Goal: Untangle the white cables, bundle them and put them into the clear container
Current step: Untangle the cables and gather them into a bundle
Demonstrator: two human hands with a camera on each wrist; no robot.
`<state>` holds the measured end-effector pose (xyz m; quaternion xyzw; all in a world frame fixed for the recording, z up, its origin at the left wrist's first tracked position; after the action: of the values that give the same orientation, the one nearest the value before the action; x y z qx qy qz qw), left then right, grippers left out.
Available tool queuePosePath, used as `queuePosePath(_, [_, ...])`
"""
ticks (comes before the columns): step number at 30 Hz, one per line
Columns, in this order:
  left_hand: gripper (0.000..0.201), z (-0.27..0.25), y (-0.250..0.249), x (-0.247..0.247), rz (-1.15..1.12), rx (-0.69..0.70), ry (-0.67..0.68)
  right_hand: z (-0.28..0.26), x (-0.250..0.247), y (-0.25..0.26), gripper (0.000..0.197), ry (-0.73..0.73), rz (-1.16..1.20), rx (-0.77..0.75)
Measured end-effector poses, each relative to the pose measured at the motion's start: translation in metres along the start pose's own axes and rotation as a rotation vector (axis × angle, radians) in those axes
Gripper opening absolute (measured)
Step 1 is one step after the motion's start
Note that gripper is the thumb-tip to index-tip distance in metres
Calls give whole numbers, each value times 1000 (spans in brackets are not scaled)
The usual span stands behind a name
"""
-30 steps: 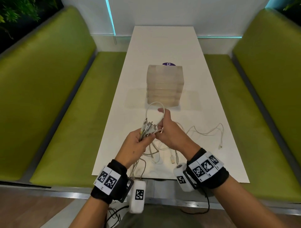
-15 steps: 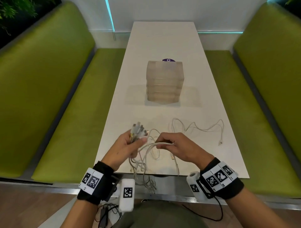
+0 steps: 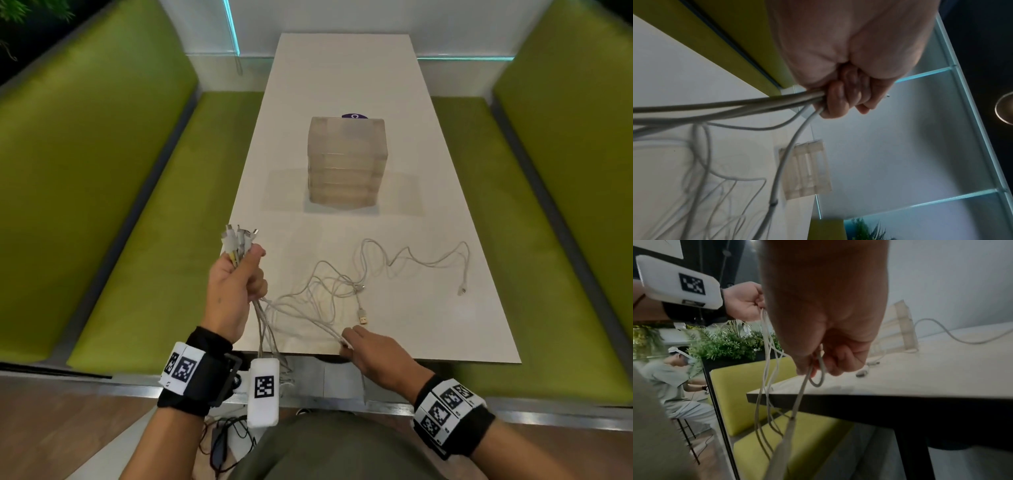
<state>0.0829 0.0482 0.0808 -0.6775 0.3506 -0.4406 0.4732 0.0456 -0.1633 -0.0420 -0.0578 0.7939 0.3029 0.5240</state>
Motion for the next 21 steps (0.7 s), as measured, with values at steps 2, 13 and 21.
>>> queuePosePath(2, [20, 2, -4, -8, -61, 5, -56, -8, 11, -7, 35, 88, 48, 23])
queuePosePath(13, [17, 2, -9, -2, -139, -19, -38, 7, -44, -13, 71, -122, 413, 63])
queuePosePath(21, [18, 1, -11, -3, -127, -21, -23, 22, -65, 33, 28, -60, 382, -218])
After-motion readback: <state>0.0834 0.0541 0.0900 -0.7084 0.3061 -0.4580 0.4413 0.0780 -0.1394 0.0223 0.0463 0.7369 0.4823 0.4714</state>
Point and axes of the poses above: each hand's wrist, its own z-axis towards the middle knuckle, its own x-axis out of the palm, y = z × x, the point moved 7 cm from there along z, towards the middle knuckle, and after that the axes turned 5 degrees about -y, right-handed, at the moved point
